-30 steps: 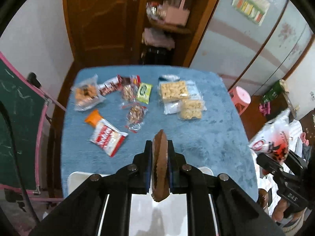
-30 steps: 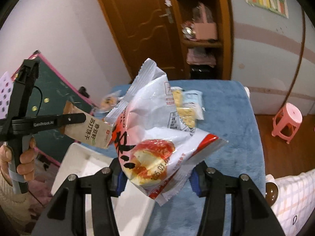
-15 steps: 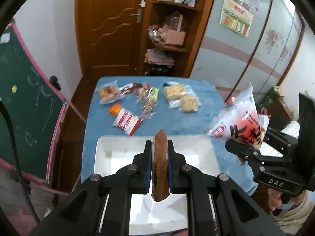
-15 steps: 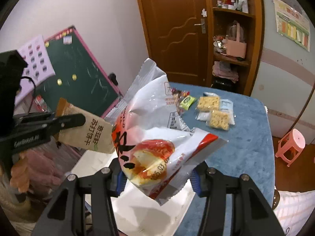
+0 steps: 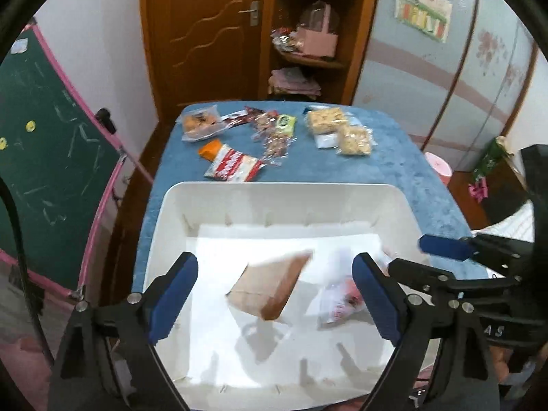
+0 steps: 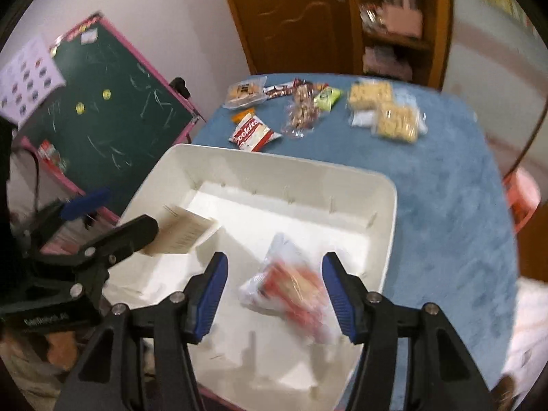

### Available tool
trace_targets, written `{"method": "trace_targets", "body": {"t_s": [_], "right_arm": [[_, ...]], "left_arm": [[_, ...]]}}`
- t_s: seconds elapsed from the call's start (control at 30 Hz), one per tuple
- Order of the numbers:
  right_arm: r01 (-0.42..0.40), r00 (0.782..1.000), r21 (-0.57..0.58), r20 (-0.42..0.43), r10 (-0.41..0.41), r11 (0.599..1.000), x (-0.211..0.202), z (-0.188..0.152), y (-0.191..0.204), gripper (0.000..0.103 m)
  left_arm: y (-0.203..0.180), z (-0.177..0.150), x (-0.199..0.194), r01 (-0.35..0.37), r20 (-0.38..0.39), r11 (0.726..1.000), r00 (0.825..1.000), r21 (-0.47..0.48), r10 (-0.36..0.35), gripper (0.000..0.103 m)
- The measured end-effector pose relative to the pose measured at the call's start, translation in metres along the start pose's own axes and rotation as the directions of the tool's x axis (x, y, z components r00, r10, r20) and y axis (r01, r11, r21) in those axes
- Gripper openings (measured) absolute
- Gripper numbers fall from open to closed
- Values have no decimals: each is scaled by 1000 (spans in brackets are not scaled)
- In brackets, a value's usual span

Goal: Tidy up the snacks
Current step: 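Carry both bags to the white tray and open both tools to drop them, then move both tools back over the snacks on the table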

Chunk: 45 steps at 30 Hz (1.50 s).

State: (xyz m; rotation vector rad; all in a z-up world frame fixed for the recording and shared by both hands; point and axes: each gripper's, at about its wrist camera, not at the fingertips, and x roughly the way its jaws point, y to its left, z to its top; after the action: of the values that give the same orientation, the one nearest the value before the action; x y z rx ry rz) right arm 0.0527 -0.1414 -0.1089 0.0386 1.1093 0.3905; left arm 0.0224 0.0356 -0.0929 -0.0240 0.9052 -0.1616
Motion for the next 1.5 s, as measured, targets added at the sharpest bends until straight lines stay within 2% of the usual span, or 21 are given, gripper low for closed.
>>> {"method": "trace_targets", "body": {"t_s": [0.1, 0.3, 0.43, 0.7, 0.93, 1.03, 1.13, 1.3, 1.4, 1.5], "right_arm": [[-7, 1000, 54, 17, 6, 999, -3, 0, -9, 58], [2, 999, 69, 42, -5, 998, -8, 0, -8, 58], [13, 999, 69, 41, -16, 998, -7, 0, -7, 58], [16, 1000, 99, 22, -18, 995, 0, 4, -14, 58], [18, 1000, 122, 18, -20, 992, 4, 8, -21, 58], [17, 1000, 127, 7, -18, 992, 8, 9, -22, 58], [21, 1000, 130, 8, -23, 991, 10, 10, -24, 58], [21, 1000, 140, 1, -22, 990, 17, 14, -29, 58], [26, 1000, 139, 0, -27, 990, 20, 19, -30, 58], [32, 999, 135, 8, -33, 990, 21, 25, -31, 58]], "left_arm": [[-5, 1, -2, -1, 25, 1000, 1000, 3, 1, 91], [-11, 2, 1, 52, 36, 998, 998, -22, -52, 91], [-12, 1, 5, 48, 23, 999, 999, -25, -47, 91], [-6, 4, 9, 14, 43, 998, 999, -61, -11, 91], [4, 10, 9, -2, 103, 992, 995, -124, 15, 91], [4, 12, 14, -3, 96, 992, 995, -125, 15, 91], [6, 15, 22, 8, 53, 991, 999, -133, -1, 91], [18, 25, 39, 74, -22, 981, 997, -181, -79, 91], [23, 34, 42, 54, -23, 982, 998, -179, -59, 91], [26, 51, 38, 18, 10, 987, 1000, -158, -17, 91]]}}
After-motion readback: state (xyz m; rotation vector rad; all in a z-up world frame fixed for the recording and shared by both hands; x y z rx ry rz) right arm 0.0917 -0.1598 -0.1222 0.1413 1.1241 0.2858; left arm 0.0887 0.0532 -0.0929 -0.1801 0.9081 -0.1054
